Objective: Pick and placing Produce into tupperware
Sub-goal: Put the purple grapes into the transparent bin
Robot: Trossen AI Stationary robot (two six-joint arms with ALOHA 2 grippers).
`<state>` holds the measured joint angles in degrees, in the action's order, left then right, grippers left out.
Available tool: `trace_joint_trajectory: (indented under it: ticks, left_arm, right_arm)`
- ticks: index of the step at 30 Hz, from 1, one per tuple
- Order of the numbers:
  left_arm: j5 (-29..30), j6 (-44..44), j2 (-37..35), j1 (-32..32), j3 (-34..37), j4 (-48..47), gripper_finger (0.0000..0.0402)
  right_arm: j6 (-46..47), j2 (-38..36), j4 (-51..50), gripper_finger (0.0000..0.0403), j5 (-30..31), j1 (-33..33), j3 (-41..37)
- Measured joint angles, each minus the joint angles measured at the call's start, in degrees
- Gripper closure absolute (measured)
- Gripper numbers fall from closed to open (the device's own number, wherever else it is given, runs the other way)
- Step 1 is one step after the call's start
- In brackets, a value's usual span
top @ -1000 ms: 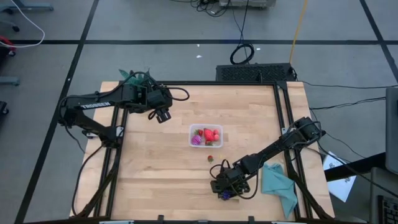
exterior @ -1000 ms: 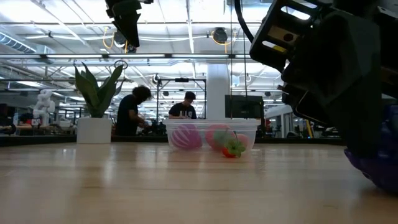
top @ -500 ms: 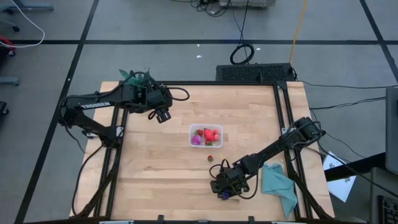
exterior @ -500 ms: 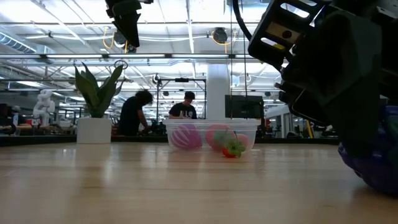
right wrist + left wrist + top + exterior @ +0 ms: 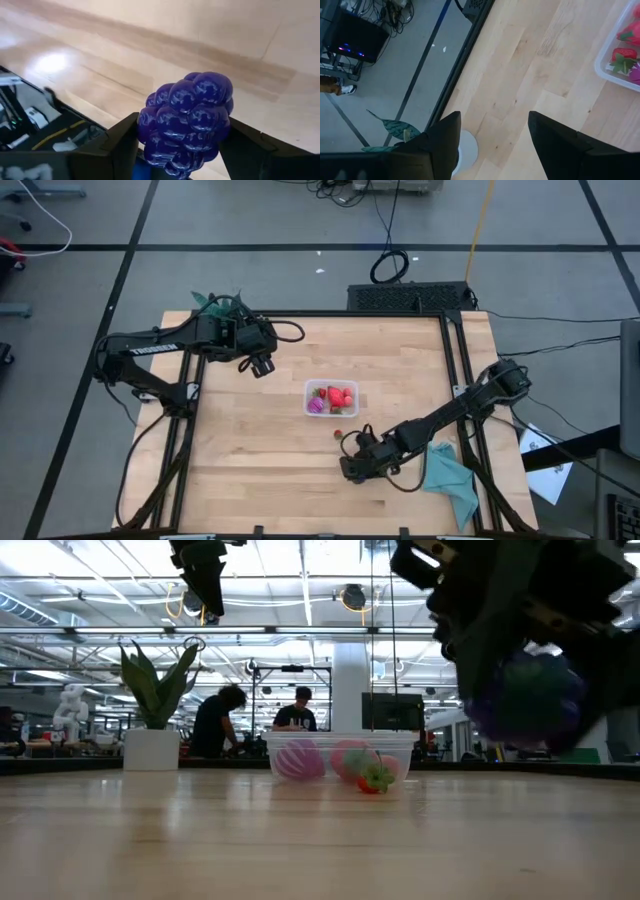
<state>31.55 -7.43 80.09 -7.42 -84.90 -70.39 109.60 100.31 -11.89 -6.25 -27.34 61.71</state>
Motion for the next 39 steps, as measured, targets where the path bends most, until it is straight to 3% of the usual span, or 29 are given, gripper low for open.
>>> trace_joint_trajectory:
  ticks: [8, 18, 22, 31, 39]
  left_arm:
    - [0.7, 1.2, 0.0, 0.0, 0.0, 0.0, 0.0163]
    - [1.5, 1.3, 0.0, 0.0, 0.0, 0.0, 0.0163]
    - [1.5, 1.3, 0.0, 0.0, 0.0, 0.0, 0.0163]
    - [1.5, 1.3, 0.0, 0.0, 0.0, 0.1, 0.0163]
    - [1.5, 1.2, 0.0, 0.0, 0.0, 0.2, 0.0163]
  right_arm:
    - [-5.8, -5.2, -1.4, 0.0176, 7.7, 0.0, 0.0]
    - [-26.4, -13.3, -3.9, 0.0173, 13.9, 7.0, 0.1]
    - [-35.8, -15.2, -3.8, 0.0172, 13.4, 12.3, 0.1]
    - [-50.1, -15.5, -3.4, 0.0173, 3.3, 25.2, 0.1]
    - [-57.7, -15.5, -6.7, 0.0173, 0.0, 30.7, 0.1]
